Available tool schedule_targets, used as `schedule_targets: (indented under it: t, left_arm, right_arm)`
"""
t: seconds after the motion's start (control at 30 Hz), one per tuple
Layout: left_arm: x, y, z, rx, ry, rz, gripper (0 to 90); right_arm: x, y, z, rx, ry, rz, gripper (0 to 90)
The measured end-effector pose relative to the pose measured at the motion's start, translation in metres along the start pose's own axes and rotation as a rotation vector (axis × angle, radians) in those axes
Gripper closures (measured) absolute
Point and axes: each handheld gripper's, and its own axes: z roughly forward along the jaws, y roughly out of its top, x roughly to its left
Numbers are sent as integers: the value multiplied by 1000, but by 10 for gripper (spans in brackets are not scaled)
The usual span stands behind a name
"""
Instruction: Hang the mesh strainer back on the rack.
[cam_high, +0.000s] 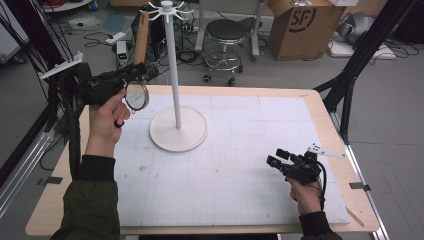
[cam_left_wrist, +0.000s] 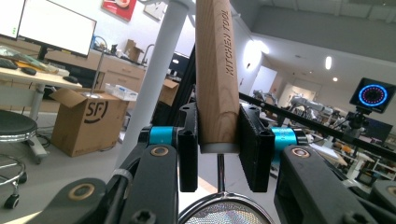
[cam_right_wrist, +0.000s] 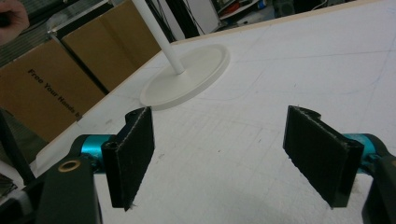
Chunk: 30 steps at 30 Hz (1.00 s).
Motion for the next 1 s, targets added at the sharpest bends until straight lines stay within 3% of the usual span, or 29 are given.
schedule_targets:
  t: [0.43, 1.0]
  left_arm:
    - [12, -2, 14, 16, -17, -42, 712]
    - [13, -7, 22, 32, -22, -54, 710]
  right_arm:
    - [0, 0, 0, 2, -3, -5, 240]
    - [0, -1, -1, 5, -9, -4, 240]
